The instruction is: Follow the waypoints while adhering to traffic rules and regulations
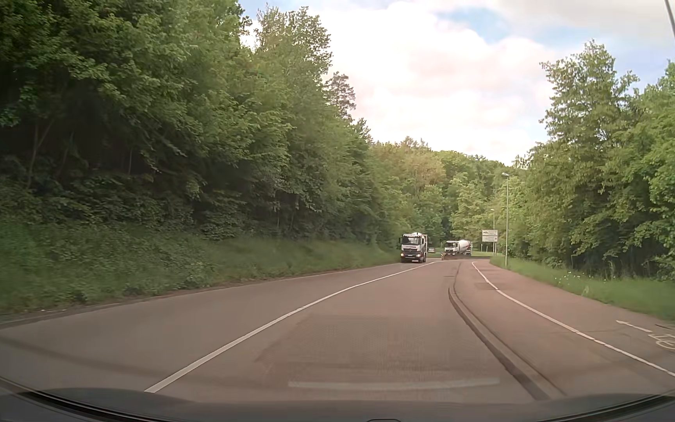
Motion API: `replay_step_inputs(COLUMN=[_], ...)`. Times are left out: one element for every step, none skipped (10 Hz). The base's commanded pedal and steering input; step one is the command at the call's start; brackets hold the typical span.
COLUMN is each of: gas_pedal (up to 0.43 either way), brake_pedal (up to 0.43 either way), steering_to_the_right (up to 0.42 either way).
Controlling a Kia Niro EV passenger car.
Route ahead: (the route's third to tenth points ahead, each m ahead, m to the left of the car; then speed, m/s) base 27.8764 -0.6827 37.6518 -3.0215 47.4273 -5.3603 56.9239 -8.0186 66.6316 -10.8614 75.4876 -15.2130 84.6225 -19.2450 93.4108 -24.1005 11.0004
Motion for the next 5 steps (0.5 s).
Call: replay_step_inputs(gas_pedal=[0.02, 0.02, 0.02, 0.02, 0.02], brake_pedal=[0.0, 0.0, 0.0, 0.0, 0.0], steering_to_the_right=[0.054, 0.055, 0.055, 0.056, 0.058])
